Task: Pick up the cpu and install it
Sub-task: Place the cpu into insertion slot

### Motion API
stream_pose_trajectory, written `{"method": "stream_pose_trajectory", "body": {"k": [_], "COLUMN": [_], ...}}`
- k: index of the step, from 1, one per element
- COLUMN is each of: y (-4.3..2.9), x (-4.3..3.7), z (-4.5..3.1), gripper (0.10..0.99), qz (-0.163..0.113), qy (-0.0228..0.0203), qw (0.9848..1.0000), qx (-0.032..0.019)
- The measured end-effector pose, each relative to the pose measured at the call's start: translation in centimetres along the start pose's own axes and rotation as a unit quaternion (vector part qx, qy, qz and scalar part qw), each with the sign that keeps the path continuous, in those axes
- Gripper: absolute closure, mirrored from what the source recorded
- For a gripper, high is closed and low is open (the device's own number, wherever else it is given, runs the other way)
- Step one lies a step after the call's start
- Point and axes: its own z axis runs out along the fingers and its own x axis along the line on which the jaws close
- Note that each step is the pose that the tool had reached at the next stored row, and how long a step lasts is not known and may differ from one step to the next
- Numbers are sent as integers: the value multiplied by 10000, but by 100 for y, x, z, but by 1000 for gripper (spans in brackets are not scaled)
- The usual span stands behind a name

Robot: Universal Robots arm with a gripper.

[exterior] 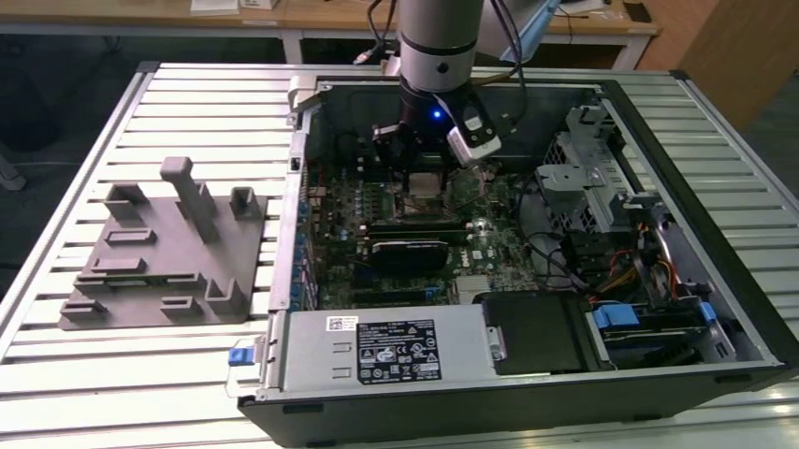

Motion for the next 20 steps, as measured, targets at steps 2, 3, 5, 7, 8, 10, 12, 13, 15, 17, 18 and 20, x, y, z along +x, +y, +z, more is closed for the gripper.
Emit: {"method": "stream_pose_trajectory", "body": {"k": [2,3,5,7,8,10,12,13,15,17,18,20], "y": [0,0,0,0,0,0,0,0,0,0,0,0], "x": [0,0,0,0,0,0,0,0,0,0,0,0], "z": [0,1,1,1,1,1,2,2,2,2,2,2], "gripper": [545,545,545,545,545,545,545,545,545,545,545,545], "qz": [0,0,0,0,0,38,162,247,409,566,649,794], "qy": [0,0,0,0,0,-1,-4,-7,-11,-15,-17,-21], "qw": [10000,10000,10000,10000,10000,10000,9999,9997,9992,9984,9979,9968], "qx": [0,0,0,0,0,1,5,7,12,17,19,24]}}
